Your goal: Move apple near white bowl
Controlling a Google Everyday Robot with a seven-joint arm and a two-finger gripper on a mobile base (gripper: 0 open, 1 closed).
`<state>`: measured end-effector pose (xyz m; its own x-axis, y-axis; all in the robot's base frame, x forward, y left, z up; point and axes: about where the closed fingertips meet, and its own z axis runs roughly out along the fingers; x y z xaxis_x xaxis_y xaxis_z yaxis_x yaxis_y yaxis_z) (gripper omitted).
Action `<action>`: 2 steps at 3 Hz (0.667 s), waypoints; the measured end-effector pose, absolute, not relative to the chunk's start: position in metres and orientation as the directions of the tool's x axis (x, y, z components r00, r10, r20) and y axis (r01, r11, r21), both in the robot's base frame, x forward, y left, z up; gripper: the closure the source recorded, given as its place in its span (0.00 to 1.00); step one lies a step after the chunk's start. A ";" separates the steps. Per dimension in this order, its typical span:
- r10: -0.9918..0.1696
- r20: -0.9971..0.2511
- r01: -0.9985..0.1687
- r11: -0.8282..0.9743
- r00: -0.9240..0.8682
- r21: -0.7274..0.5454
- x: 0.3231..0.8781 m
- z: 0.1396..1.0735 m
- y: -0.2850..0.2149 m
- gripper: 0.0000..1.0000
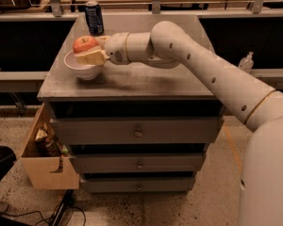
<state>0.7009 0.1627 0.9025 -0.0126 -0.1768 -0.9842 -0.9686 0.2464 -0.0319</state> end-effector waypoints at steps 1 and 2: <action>-0.176 -0.984 -0.970 0.242 -0.012 -0.031 0.700 0.902 0.166 0.82; -0.176 -0.984 -0.971 0.237 -0.012 -0.031 0.699 0.902 0.168 0.59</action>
Offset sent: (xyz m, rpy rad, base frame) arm -0.0010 0.0026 -0.0001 0.0003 0.0004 0.0044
